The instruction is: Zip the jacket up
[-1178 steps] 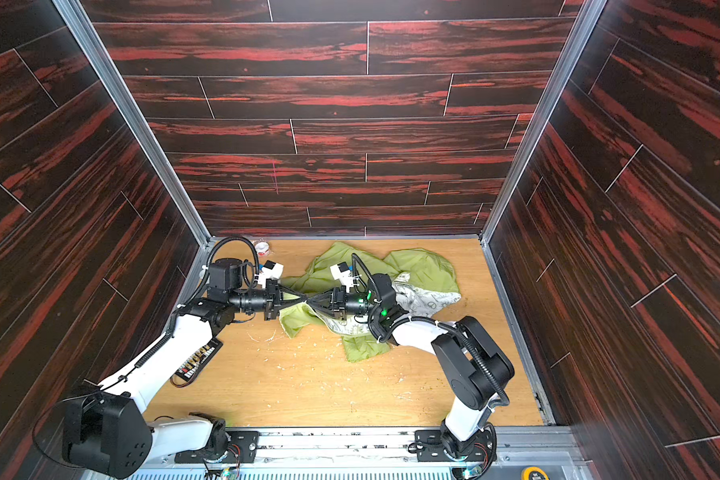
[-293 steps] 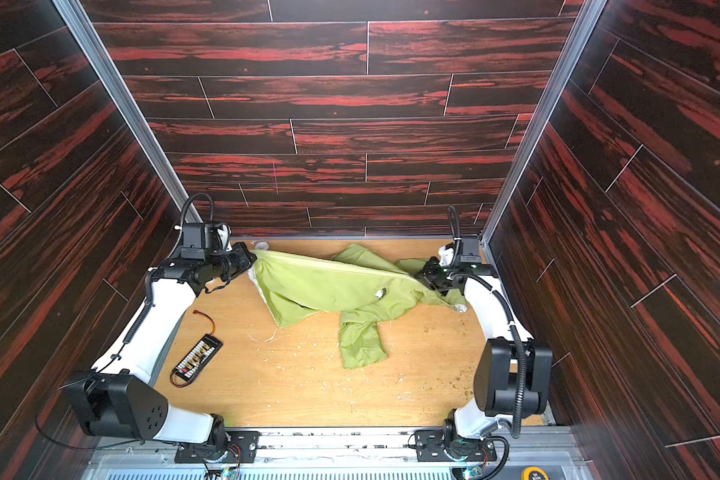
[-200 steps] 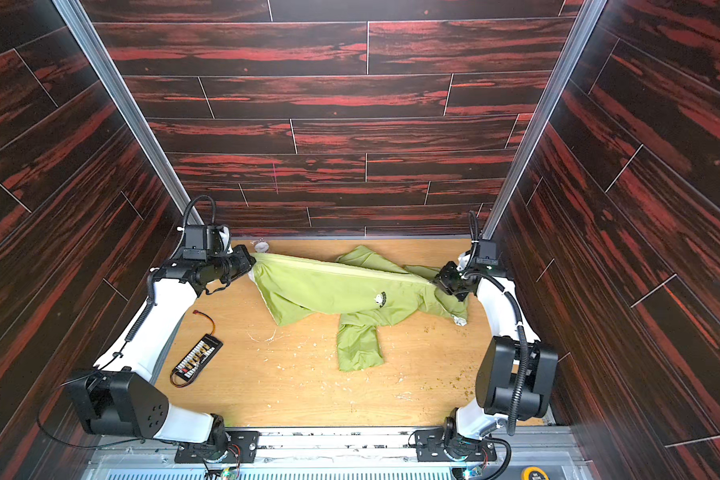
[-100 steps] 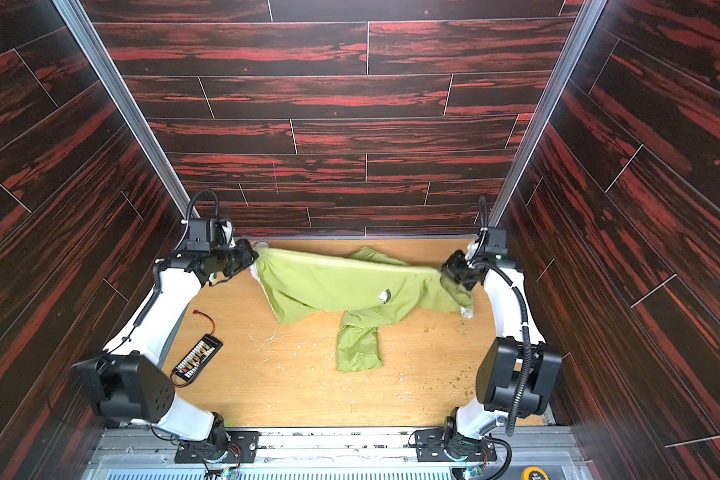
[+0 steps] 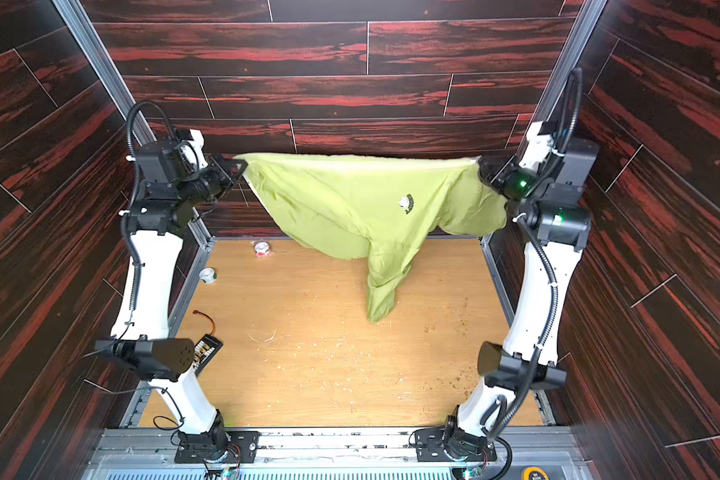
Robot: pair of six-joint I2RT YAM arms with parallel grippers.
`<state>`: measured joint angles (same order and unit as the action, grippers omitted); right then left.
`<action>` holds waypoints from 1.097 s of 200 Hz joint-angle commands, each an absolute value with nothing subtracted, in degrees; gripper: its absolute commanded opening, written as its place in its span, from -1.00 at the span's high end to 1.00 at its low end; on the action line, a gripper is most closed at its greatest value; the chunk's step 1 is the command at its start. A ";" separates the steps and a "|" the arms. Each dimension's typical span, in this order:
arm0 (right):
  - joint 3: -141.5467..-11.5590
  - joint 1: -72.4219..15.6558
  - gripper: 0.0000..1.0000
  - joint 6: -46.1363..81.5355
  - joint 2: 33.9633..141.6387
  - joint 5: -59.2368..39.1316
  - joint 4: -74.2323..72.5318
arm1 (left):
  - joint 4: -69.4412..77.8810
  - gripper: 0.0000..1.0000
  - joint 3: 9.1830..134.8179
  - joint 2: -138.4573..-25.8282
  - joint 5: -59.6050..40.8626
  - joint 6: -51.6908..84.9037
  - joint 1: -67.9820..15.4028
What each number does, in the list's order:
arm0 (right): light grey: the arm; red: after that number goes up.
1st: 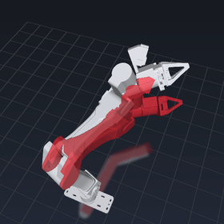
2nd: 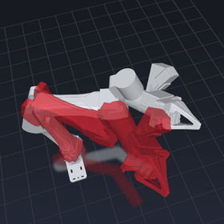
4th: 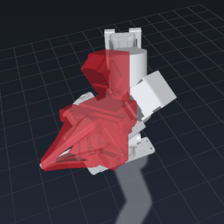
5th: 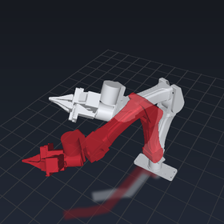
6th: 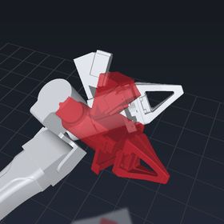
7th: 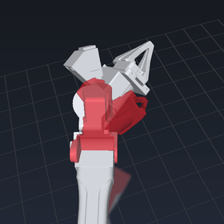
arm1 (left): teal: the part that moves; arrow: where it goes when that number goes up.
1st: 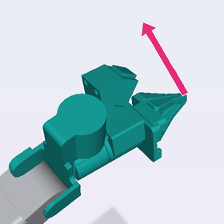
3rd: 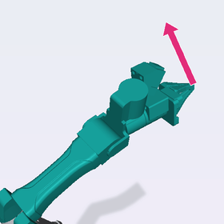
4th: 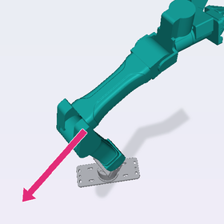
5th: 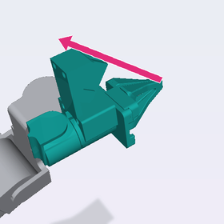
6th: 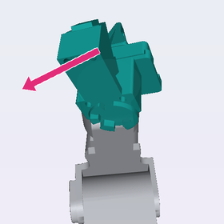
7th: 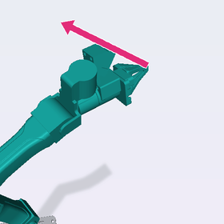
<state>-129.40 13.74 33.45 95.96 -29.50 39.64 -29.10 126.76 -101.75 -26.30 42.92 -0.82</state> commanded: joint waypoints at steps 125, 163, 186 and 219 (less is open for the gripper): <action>-42.78 13.66 1.00 31.23 74.38 -30.54 29.36 | -23.88 1.00 44.92 -70.68 -17.71 39.00 0.00; -42.94 13.62 0.44 28.96 76.16 -27.87 32.77 | -29.99 0.02 47.44 -72.33 -13.36 36.63 0.00; -46.71 13.79 -0.21 28.16 73.50 -21.53 36.68 | -36.51 -0.99 50.72 -68.70 -7.24 34.71 0.00; -53.77 13.99 -0.98 26.31 70.88 -12.90 39.57 | -35.57 -0.99 51.91 -58.22 2.83 31.40 0.00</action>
